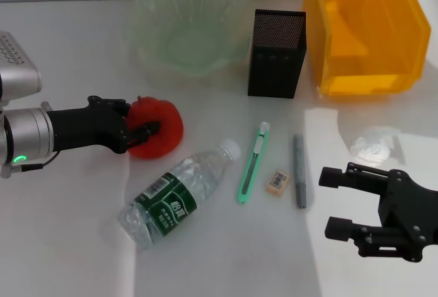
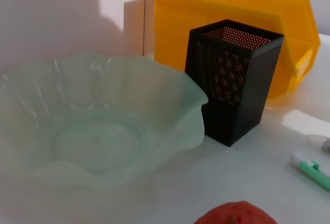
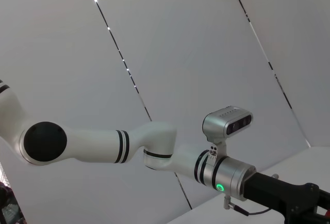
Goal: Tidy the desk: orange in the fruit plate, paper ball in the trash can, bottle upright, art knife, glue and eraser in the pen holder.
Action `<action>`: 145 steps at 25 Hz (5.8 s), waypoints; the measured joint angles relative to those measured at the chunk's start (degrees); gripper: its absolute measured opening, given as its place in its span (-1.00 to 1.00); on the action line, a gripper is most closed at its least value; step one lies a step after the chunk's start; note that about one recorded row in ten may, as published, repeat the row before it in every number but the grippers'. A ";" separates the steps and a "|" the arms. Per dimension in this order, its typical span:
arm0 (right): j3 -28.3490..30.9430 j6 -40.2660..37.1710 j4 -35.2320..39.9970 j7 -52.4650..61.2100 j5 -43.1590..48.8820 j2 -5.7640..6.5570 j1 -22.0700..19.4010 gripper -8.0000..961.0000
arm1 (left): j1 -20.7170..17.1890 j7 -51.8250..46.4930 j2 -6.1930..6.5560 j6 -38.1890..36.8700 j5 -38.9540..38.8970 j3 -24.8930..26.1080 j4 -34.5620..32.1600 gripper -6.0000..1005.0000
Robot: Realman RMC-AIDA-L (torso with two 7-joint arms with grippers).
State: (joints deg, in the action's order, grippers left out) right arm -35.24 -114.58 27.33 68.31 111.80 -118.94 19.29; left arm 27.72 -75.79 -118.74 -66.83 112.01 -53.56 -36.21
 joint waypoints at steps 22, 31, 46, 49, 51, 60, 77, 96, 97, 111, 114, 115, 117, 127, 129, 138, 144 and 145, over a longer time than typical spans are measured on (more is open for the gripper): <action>0.01 0.07 -3.07 -1.62 0.00 -0.04 0.04 0.67 | 11.58 -1.35 -0.14 2.50 -31.25 -0.14 3.78 -0.64; 0.00 0.04 -6.14 -2.75 0.00 -0.32 0.96 0.67 | 19.65 -1.32 -0.43 20.29 -32.11 -0.21 12.14 -0.50; 8.93 -2.49 1.17 6.76 -0.19 0.26 1.07 0.67 | 10.52 1.15 0.47 -2.34 -37.58 -0.62 8.99 0.55; 12.82 -4.97 12.79 18.04 -0.21 0.24 0.56 0.68 | 6.06 2.13 1.05 -12.81 -34.22 -1.15 5.51 0.61; 13.86 -6.22 23.56 26.95 -0.22 0.07 0.52 0.67 | 3.92 1.56 2.19 -18.22 -29.76 -1.33 3.67 0.65; 0.85 -6.84 73.97 61.52 14.18 -0.03 2.67 0.68 | 0.55 -1.09 4.71 -24.35 -20.82 -1.01 2.93 0.64; -19.81 15.74 46.55 62.37 39.33 0.50 15.09 0.67 | 0.20 -0.89 3.63 -21.01 -19.83 -1.45 3.36 0.63; -23.71 26.30 30.60 61.77 44.21 -0.06 20.97 0.37 | -0.13 -0.76 2.81 -20.35 -18.94 -1.16 3.02 0.61; -23.58 26.28 31.02 61.77 44.15 -0.07 20.84 0.35 | -0.15 -0.76 2.81 -20.35 -18.93 -1.15 3.02 0.61; -18.58 16.04 58.92 66.14 36.33 -0.04 15.91 0.02 | -0.67 -0.77 2.75 -20.26 -18.93 -1.02 2.98 0.60; -14.44 23.57 61.17 65.68 33.85 0.18 15.28 0.03 | -0.67 -0.76 2.70 -20.26 -18.94 -1.07 2.97 0.59; -14.44 23.57 61.17 65.68 33.85 0.18 15.28 0.04 | -0.66 -0.75 2.68 -20.27 -18.94 -1.13 2.95 0.59; -14.10 28.31 58.19 64.02 32.86 0.43 15.40 0.04 | -0.65 -0.74 2.68 -20.25 -18.94 -1.21 2.93 0.59; -14.39 39.48 49.20 58.26 30.47 0.03 15.57 0.31 | -0.60 -1.18 2.95 -21.64 -18.45 -1.46 2.89 0.58; -14.17 39.21 49.32 57.98 28.90 -0.01 15.04 0.48 | -0.57 -1.75 3.02 -21.79 -18.33 -1.45 2.89 0.58; -13.92 29.84 55.35 52.86 9.32 0.07 4.17 0.76 | -0.02 -17.16 2.03 -21.59 -9.37 -1.46 -9.33 0.57; -13.87 21.68 48.80 39.55 -4.31 -0.20 -5.98 0.76 | 2.35 -37.17 0.26 -21.13 3.18 -6.85 -26.51 0.57; -13.84 20.60 46.41 37.52 -5.54 -0.21 -6.95 0.76 | 2.96 -40.83 0.28 -20.94 4.66 -9.14 -28.96 0.57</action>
State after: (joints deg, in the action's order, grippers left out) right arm -49.09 -93.98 73.74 105.82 106.26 -119.15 12.33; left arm 30.69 -116.62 -118.45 -87.77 116.66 -62.70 -65.17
